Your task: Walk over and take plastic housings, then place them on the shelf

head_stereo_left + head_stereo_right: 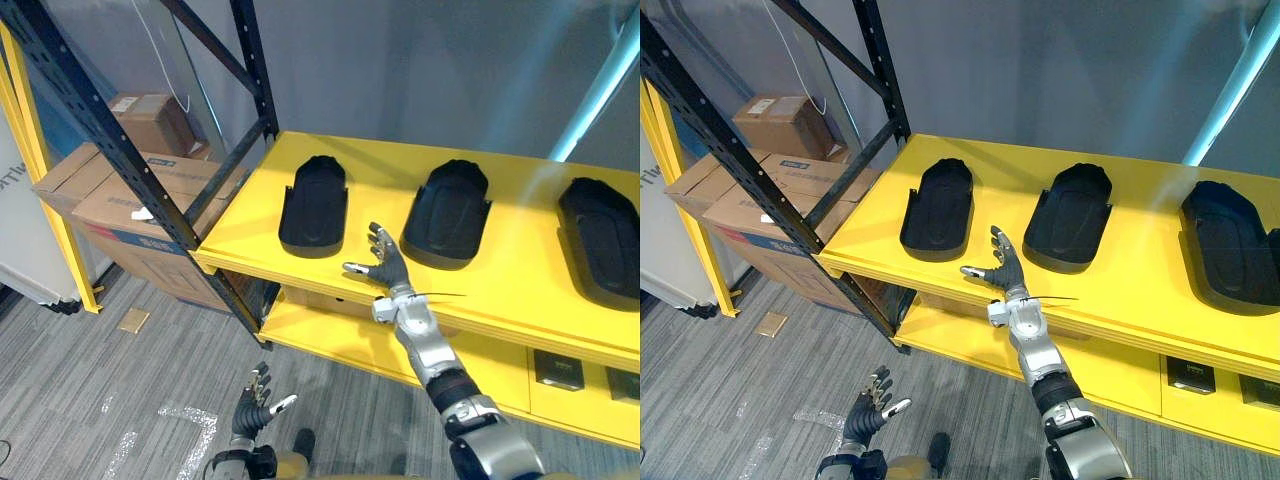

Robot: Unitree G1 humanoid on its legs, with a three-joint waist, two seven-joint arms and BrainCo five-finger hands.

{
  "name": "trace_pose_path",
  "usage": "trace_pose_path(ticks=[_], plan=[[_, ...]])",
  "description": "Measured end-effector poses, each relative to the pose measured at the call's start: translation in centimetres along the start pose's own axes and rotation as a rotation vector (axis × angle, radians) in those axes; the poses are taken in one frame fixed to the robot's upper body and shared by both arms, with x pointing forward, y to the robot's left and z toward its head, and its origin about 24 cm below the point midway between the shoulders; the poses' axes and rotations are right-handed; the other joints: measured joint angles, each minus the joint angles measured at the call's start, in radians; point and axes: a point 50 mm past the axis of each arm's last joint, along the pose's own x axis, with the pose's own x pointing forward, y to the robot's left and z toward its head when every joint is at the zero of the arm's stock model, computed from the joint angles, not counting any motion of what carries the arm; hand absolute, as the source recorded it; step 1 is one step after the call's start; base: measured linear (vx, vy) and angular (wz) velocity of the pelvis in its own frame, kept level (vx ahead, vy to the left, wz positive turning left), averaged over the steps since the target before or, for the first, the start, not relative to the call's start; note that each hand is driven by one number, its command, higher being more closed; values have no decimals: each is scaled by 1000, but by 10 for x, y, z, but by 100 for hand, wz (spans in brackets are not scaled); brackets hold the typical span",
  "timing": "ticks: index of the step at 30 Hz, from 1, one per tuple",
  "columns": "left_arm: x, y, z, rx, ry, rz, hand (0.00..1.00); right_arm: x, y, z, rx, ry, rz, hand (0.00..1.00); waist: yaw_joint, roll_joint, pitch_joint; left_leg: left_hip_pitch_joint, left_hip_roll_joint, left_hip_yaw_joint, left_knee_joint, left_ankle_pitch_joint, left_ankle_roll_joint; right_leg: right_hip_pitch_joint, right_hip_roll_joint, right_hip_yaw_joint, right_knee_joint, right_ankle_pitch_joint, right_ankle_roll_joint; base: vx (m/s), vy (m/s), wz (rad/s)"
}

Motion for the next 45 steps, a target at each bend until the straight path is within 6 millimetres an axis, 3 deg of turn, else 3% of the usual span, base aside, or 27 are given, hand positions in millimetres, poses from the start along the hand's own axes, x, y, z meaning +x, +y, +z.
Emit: trace_pose_path(ticks=[32,45], plan=[[1,3,-8,18,48,15,0,5,22,8,-38,-30,134,0,-3,-3,25,4,-9,-14,-1,-1,-2,35,-3,-28,-44,14,17,-2,-6,1],[-2,0,-20,38,110,-4,0,4,31,4,-54,-16,174,0,-2,-3,24,14,-9,-10,-1,0,-3,45,-3,-27,-48,20,17,0,0,0]])
